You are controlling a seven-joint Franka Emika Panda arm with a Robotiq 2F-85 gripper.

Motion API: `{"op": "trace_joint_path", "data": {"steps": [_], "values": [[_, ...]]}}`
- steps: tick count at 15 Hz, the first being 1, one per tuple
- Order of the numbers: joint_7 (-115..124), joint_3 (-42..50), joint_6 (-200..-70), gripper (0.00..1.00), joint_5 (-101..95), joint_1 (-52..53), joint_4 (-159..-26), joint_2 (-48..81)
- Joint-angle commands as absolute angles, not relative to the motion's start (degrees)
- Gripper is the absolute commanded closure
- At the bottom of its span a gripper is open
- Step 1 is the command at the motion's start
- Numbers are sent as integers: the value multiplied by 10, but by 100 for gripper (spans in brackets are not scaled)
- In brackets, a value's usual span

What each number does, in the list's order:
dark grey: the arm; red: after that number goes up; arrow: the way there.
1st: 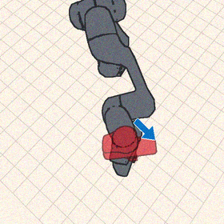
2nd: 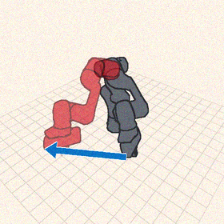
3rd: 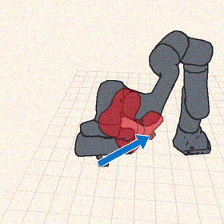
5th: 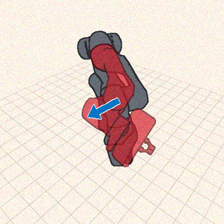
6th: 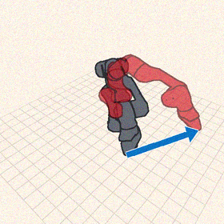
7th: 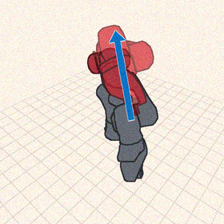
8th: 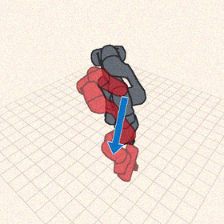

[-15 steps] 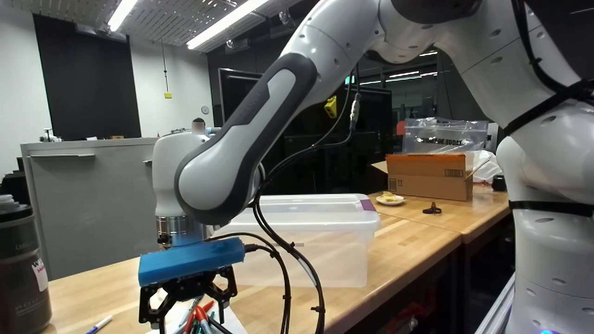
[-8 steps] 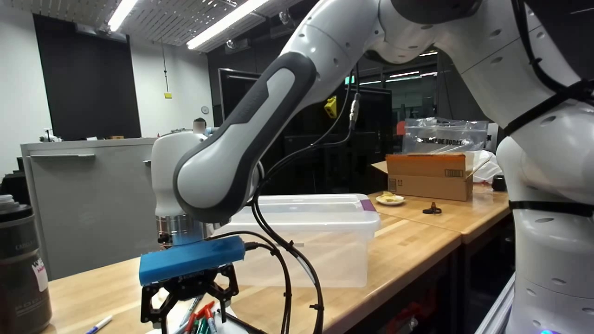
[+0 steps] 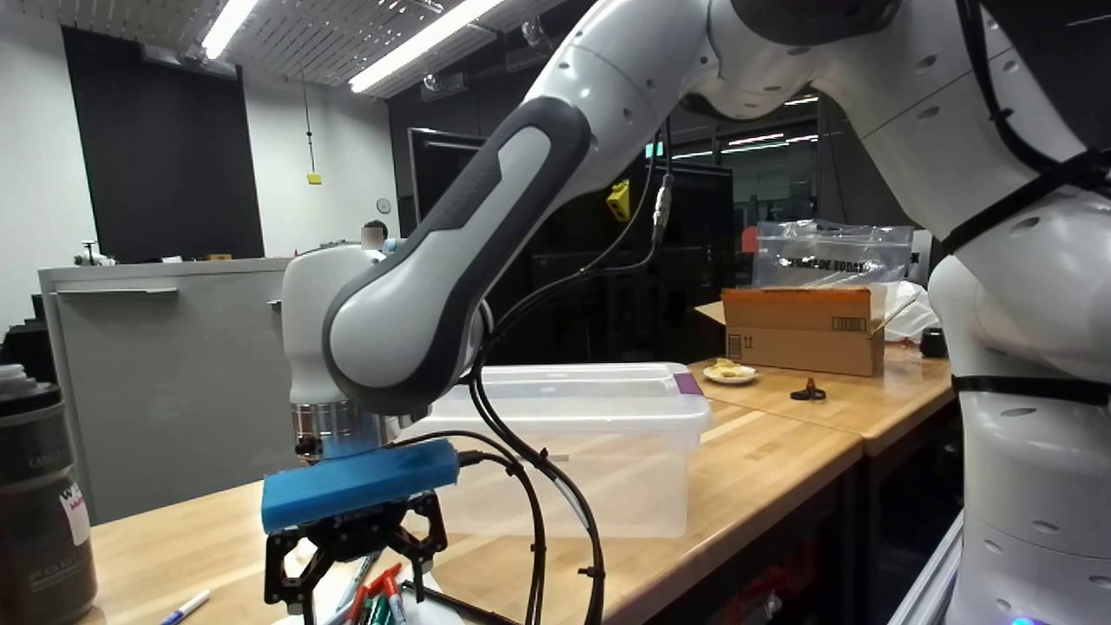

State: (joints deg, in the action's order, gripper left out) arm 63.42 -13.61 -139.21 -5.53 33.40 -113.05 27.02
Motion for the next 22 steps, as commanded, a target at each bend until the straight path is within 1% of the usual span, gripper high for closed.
{"op": "trace_joint_path", "data": {"steps": [1, 13, 14, 15, 17, 19, 20, 22], "values": [[619, -133, -1388, 0, -51, 337, -1119, 276], [552, -118, -1438, 0, -53, 342, -1089, 320], [551, -118, -1439, 25, -53, 342, -1088, 319], [550, -118, -1440, 27, -52, 343, -1088, 318], [550, -117, -1436, 38, -53, 346, -1083, 315], [554, -115, -1435, 54, -53, 348, -1081, 312], [556, -114, -1436, 64, -54, 348, -1080, 312], [557, -111, -1441, 79, -54, 346, -1082, 312]]}}
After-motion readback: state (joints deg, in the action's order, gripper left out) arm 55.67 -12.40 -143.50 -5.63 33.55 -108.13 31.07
